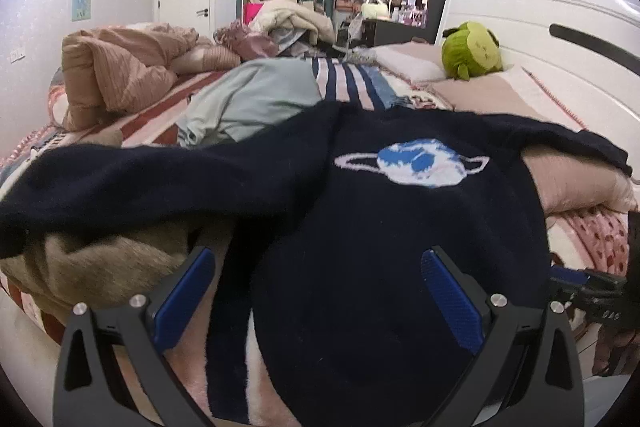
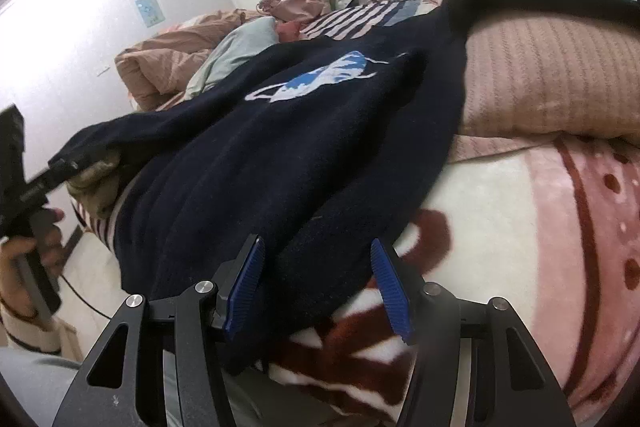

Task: Fold small clothes
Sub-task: 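Grasp the sweater sleeve with the right gripper and lift it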

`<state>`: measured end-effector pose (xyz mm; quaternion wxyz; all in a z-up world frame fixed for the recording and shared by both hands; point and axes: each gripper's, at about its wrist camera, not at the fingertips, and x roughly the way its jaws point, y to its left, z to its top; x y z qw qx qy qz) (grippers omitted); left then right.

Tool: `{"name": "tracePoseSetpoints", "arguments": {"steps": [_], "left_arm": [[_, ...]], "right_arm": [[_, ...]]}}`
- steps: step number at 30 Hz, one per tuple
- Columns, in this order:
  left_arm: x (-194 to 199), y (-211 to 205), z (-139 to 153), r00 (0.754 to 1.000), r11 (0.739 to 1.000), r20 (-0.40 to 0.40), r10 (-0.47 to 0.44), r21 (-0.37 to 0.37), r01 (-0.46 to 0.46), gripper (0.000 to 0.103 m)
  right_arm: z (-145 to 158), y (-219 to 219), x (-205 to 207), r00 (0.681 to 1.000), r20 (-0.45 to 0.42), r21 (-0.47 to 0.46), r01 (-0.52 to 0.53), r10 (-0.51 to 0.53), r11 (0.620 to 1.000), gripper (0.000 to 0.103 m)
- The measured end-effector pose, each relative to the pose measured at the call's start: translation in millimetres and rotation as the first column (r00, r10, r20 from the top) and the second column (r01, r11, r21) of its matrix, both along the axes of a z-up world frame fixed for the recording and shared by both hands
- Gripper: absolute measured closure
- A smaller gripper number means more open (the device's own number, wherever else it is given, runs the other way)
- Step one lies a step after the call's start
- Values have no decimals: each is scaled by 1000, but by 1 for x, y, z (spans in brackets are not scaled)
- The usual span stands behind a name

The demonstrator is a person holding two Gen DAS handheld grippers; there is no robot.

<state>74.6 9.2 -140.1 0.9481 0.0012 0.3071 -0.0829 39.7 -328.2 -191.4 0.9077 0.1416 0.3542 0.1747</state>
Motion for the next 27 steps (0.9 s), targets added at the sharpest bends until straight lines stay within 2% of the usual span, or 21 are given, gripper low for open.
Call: {"name": "tracePoseSetpoints", "arguments": {"steps": [1,4,6,8,10,14,15,16,20,24,25,27], "left_arm": [[2,-1,-3,1000,1000,-7,0,2,0,1],[9,1,-16,999,1000,-35,-8,-9,8,1],[14,4,-28,997,1000,-72,-12,-22,11,1],[20,7,-39,994,1000,-107,-8,-29,5,1],[24,9,-51,989,999,-148,-9,-36,3,1],[27,12,-62,984,997,-175,-34,-70,22,1],[28,13,-64,983,997,-178,-41,-75,28,1],[28,12,-66,983,997,-178,-46,-71,33,1],[30,13,-69,983,997,-177,-58,-61,48,1],[31,11,-70,982,997,-178,-58,-56,48,1],[30,11,-70,982,997,-179,-57,-58,47,1],[29,12,-69,982,997,-180,-59,-66,48,1]], "right_arm": [[0,0,2,1000,-1,12,-6,6,1000,52],[-1,8,9,998,-5,37,-55,55,998,65],[-2,12,13,998,-6,35,-67,67,997,81],[-1,9,14,998,-1,38,-60,60,998,88],[3,3,11,999,12,50,-47,46,998,90],[15,-13,-8,999,49,41,16,-18,999,92],[15,-17,-12,998,46,43,30,-32,999,94],[15,-21,-16,998,40,46,42,-44,998,100],[8,-38,-35,994,4,3,107,-107,994,101],[-1,-47,-39,996,-25,74,90,-88,993,95],[-1,-48,-39,995,-22,71,95,-93,993,92],[-1,-43,-41,997,-13,93,79,-78,993,67]]}}
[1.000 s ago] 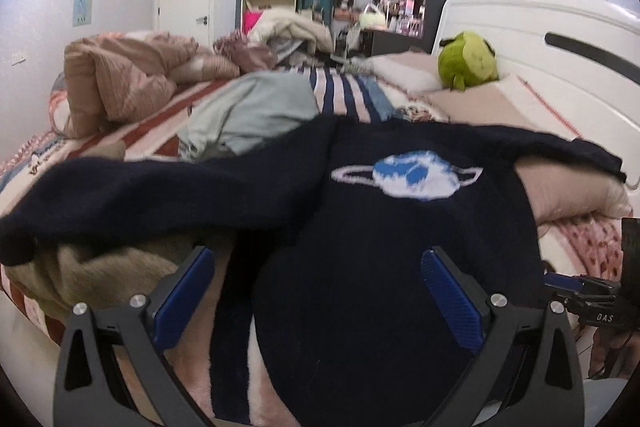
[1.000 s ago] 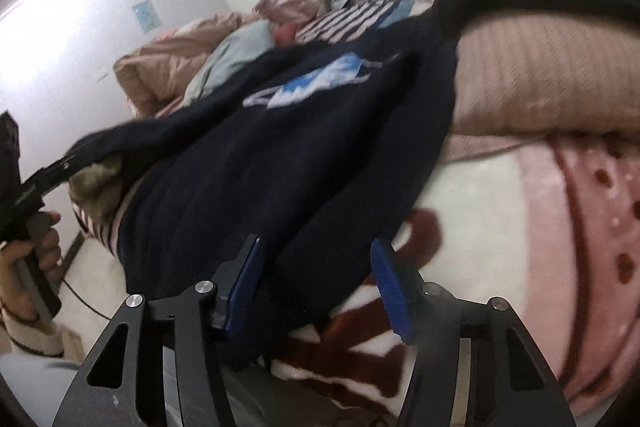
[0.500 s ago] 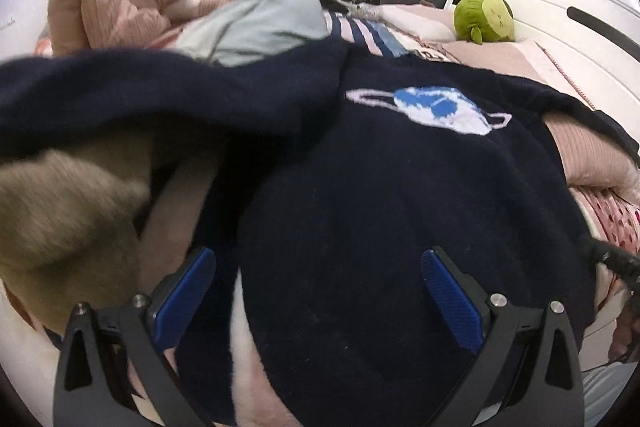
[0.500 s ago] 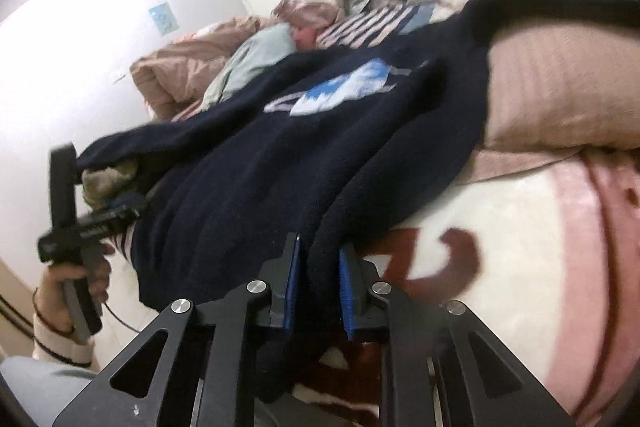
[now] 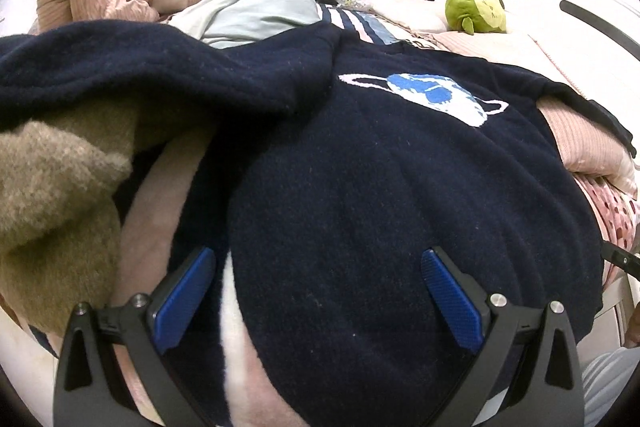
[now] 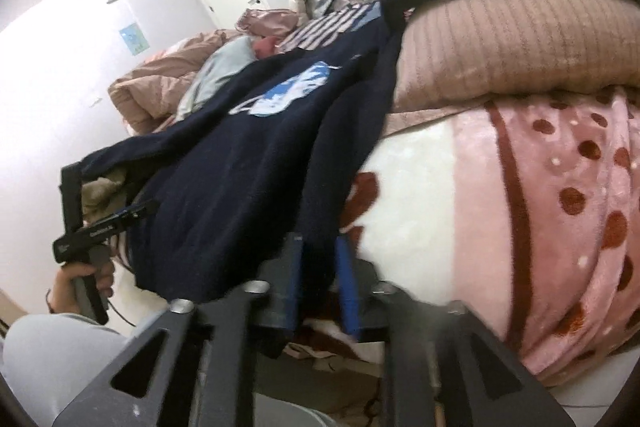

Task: Fold small clothes
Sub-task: 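Grasp the sweater sleeve with the right gripper and lift it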

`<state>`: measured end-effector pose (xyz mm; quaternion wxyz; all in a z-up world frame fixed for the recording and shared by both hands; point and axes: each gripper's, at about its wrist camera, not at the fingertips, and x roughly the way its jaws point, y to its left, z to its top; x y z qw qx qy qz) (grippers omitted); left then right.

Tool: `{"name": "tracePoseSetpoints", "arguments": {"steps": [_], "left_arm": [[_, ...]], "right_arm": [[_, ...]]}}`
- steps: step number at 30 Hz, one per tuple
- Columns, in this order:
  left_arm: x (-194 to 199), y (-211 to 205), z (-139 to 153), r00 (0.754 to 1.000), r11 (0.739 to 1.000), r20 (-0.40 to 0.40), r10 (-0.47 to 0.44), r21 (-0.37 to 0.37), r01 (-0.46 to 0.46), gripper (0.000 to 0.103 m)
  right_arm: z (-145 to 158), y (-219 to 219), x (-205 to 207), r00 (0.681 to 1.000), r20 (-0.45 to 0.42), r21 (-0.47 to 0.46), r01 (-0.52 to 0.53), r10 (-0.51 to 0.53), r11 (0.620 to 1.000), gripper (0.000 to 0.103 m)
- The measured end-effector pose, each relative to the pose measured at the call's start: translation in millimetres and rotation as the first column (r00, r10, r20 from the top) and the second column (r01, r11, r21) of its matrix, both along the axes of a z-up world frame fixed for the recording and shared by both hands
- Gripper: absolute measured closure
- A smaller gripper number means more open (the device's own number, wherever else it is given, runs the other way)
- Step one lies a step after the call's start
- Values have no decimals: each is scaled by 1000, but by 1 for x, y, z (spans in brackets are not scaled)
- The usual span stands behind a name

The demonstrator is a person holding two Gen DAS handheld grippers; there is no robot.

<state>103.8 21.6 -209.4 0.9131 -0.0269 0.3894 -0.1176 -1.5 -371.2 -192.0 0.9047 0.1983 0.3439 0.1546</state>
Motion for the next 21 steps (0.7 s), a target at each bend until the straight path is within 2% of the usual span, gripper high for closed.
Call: {"name": "tracePoseSetpoints", "arguments": {"steps": [2,4,5,8,11,14,17,21], "left_arm": [[0,1,-1,1000,1000,-1,-5,-3,5,1],[-2,1,-3,1000,1000,2,-7,-1,7,1],[-2,1,-3,1000,1000,3,-6,2,6,1],[-2,0,-3,1000,1000,-1,-7,9,7,1],[-3,1,-3,1000,1000,-1,-14,9,14,1],[-4,-1,-5,1000,1000,5,-15,24,15,1],[-4,-1,-5,1000,1000,4,-12,25,12,1],[-10,8,10,999,999,16,-30,-16,30,1]], "right_arm": [[-4,11,7,998,-18,31,-56,57,998,56],[-8,23,14,998,-31,-11,-62,62,998,65],[-8,27,16,999,-24,-42,-48,47,998,99],[0,29,17,1000,8,-67,-28,28,997,98],[33,27,-1,994,104,-190,38,-18,981,99],[57,6,-16,987,135,-235,115,-85,965,99],[51,-16,-24,988,77,-271,153,-137,950,99],[4,-23,-19,983,-93,-255,128,-156,958,96]]}}
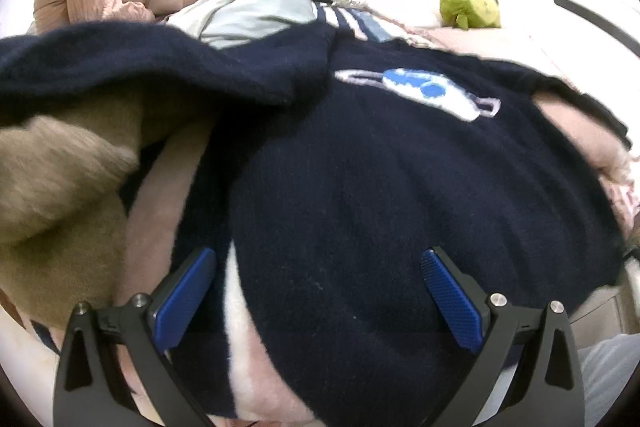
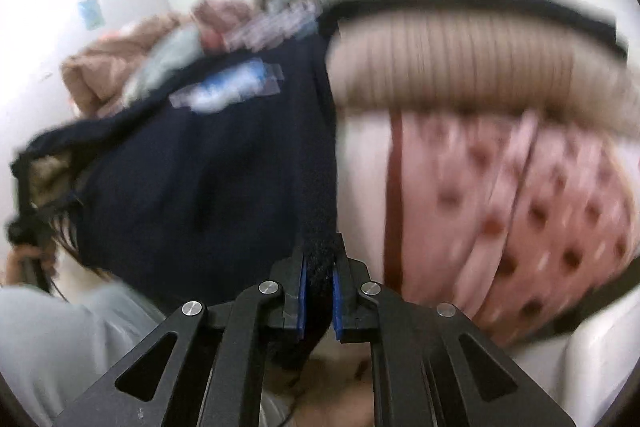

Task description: Fold small clothes

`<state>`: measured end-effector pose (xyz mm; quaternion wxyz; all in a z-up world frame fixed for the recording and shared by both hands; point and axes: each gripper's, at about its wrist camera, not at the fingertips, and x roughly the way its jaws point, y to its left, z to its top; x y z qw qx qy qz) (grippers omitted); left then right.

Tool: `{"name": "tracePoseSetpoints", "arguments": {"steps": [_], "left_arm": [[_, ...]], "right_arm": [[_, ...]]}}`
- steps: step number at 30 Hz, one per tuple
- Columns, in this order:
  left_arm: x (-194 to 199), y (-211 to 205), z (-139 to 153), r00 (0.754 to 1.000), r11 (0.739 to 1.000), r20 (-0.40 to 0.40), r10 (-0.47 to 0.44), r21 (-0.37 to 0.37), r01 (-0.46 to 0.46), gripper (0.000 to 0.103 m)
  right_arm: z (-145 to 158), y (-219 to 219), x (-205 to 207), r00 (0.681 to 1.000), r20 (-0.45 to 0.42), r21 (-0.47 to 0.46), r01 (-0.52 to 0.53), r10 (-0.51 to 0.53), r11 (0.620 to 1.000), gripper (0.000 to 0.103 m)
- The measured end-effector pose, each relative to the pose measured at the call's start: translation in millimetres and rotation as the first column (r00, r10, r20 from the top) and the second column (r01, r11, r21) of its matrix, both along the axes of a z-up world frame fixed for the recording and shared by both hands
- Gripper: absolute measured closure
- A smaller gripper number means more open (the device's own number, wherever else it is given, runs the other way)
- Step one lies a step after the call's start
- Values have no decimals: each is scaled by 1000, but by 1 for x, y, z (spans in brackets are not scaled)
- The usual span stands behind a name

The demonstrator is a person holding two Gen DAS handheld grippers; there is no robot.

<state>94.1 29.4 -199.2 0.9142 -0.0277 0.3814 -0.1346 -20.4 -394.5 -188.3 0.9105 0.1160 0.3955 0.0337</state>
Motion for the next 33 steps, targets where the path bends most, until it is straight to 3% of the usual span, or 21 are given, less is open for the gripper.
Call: {"name": "tracePoseSetpoints", "arguments": {"steps": [2,5,6,8,10,13,18,21,23,24,25,26,30,33], "left_arm": [[-11,13,23,999,998,51,-16,-54,19,1],[-41,45,79,980,990,198,-39,-122,64,1],[-52,61,102,966,989,256,-29,-130,64,1],[-60,84,125,952,991,307,9,-127,32,1],[-58,114,144,938,992,331,103,-108,-71,1],[-44,146,146,919,975,327,219,-25,-223,1],[-12,179,110,938,958,209,277,13,-286,4],[5,191,86,944,955,141,298,-26,-297,24],[6,194,77,948,957,133,289,-77,-281,51],[4,192,76,948,958,142,286,-76,-278,61],[3,190,77,948,961,154,277,-66,-270,77],[-2,187,80,950,965,172,262,-68,-254,85],[-12,167,115,929,972,289,232,-36,-232,89],[-12,149,146,920,984,348,180,-57,-172,89]], "right_arm": [[-6,-1,-3,1000,11,19,14,-14,1000,93],[13,-8,-8,997,69,56,24,-28,998,62],[22,-9,-9,995,94,52,25,-29,998,56],[43,-8,-8,990,144,26,10,-14,1000,56],[61,-2,-1,983,182,7,-15,13,1000,56],[79,11,10,972,232,17,-50,45,999,54],[108,48,41,937,326,46,-149,126,988,46],[113,76,63,922,344,70,-213,177,975,46],[114,91,71,916,343,73,-244,205,967,46],[115,96,73,915,342,71,-255,216,964,46],[115,101,76,913,338,67,-265,228,962,46],[116,104,79,913,335,61,-270,235,961,46],[120,106,80,906,349,57,-278,242,959,46],[120,98,78,903,365,82,-275,228,958,46]]}}
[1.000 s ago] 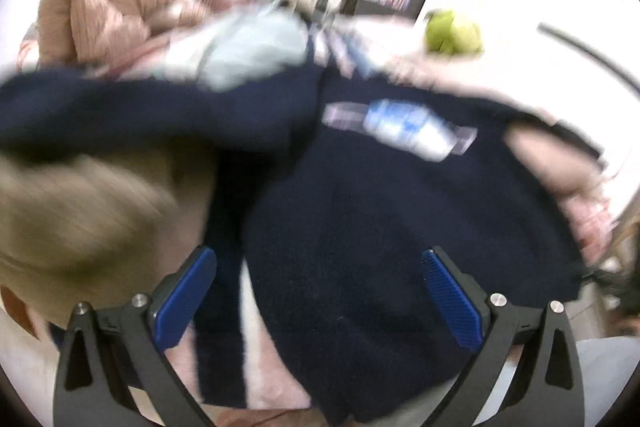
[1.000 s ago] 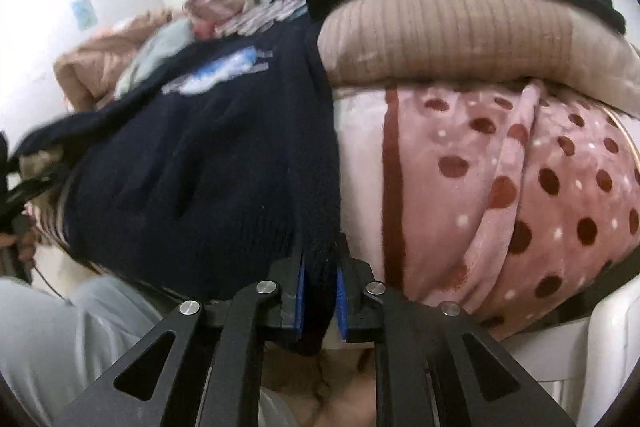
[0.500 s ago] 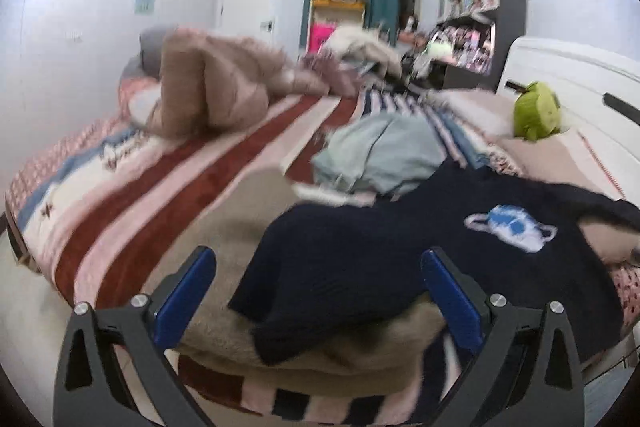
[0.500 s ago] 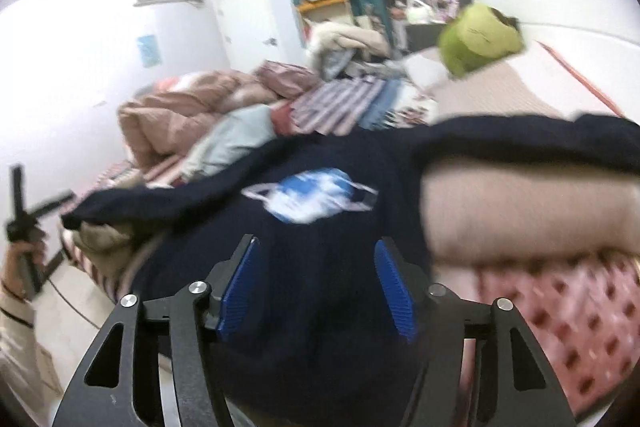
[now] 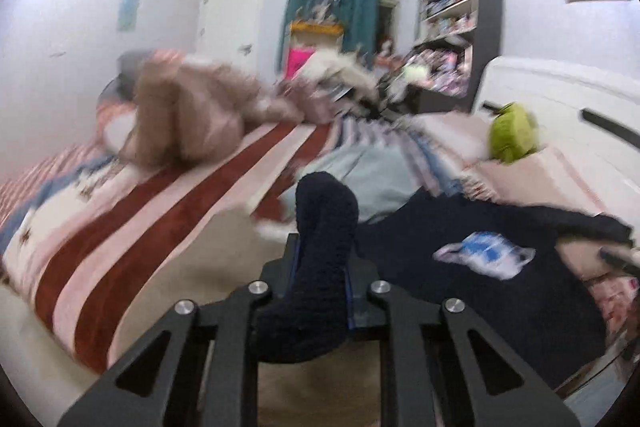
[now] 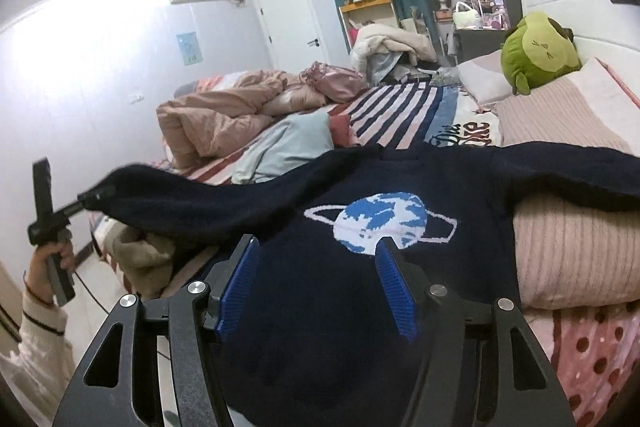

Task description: Fold small clothes

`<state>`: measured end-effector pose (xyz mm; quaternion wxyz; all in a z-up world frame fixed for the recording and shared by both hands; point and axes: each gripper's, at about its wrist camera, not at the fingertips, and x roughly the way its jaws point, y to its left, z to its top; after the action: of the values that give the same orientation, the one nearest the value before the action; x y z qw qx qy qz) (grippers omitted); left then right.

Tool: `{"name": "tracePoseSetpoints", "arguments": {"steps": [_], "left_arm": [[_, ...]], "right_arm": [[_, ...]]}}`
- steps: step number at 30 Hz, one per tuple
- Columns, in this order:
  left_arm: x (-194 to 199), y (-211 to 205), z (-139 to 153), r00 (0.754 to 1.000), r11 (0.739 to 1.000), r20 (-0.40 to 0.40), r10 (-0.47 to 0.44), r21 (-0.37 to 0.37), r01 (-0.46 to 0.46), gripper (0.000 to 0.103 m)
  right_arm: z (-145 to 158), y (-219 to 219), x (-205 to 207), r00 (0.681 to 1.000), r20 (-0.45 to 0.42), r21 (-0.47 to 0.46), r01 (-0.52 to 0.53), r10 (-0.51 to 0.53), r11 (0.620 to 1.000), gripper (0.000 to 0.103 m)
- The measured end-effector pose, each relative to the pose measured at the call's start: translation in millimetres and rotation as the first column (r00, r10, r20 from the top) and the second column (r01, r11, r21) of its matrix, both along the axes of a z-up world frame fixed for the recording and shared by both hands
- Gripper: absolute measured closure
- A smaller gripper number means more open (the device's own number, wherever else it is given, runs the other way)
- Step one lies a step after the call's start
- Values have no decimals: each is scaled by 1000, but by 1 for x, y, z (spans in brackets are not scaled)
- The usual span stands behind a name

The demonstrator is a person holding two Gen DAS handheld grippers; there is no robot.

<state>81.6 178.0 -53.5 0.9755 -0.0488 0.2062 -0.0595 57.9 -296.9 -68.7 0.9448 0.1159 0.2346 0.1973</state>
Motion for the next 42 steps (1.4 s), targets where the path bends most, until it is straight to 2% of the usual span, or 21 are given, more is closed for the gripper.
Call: {"name": "tracePoseSetpoints", "arguments": {"steps": [3,5,9,11,12,15,16,17,19,21,23,25,28,30,32,34,35,36,37,40,42], "left_arm": [[0,-43,31,994,996,76,-83,26,81,89],[1,-91,46,975,981,107,-195,28,193,89],[15,-183,31,892,893,27,-450,-11,451,89],[31,-246,-17,796,805,-122,-593,-87,586,88],[35,-264,-34,763,781,-170,-624,-102,616,88],[41,-327,-116,594,689,-384,-707,-183,702,87],[37,-337,-128,559,668,-411,-720,-192,719,83],[34,-340,-132,553,663,-416,-721,-185,725,75],[26,-334,-125,559,657,-397,-727,-169,735,73],[19,-316,-107,578,660,-358,-733,-171,731,64],[14,-290,-84,633,690,-298,-714,-143,710,50],[8,-256,-61,711,746,-247,-659,-93,659,40],[0,-209,-44,821,840,-209,-531,0,543,36],[-5,-184,-42,863,879,-202,-463,22,477,35],[-4,-161,-47,876,896,-206,-435,-2,444,35],[-5,-142,-54,877,901,-212,-431,-48,432,35],[-6,-136,-60,876,902,-215,-431,-62,428,35],[-5,-133,-64,876,902,-217,-431,-68,426,35],[-5,-129,-68,875,902,-219,-431,-67,427,35],[1,-124,-74,879,905,-216,-424,-60,421,35],[4,-116,-75,880,904,-209,-426,-78,420,35]], "right_arm": [[-7,-14,-3,1000,-1,29,5,-5,1000,46],[-11,-28,-7,1000,-2,35,26,-26,999,46],[-21,-62,-21,997,-4,47,81,-81,996,45],[-31,-81,-30,993,-22,54,118,-117,992,45],[-35,-89,-33,991,-32,57,131,-130,990,45],[-55,-111,-45,982,-78,64,174,-169,983,45],[-61,-116,-47,979,-94,61,185,-179,981,45],[-66,-120,-48,977,-109,58,193,-186,980,45],[-74,-124,-46,972,-133,56,200,-191,978,45],[-78,-124,-41,972,-147,60,194,-183,979,44],[-78,-114,-29,977,-148,71,163,-152,984,44],[-76,-94,-18,985,-144,76,102,-91,992,40],[-73,-57,-5,990,-143,38,6,0,999,35],[-75,-24,6,984,-167,-12,-61,58,998,30],[-86,7,21,971,-225,-73,-101,82,992,26],[-97,26,29,965,-259,-156,-73,31,985,29],[-102,31,31,969,-246,-231,-24,-35,973,59],[-103,33,32,970,-229,-288,18,-87,957,98],[-102,29,32,964,-218,-331,74,-152,941,96],[-84,-2,20,963,-210,-242,116,-169,963,98],[-74,-19,9,960,-202,-247,144,-196,958,98]]}}
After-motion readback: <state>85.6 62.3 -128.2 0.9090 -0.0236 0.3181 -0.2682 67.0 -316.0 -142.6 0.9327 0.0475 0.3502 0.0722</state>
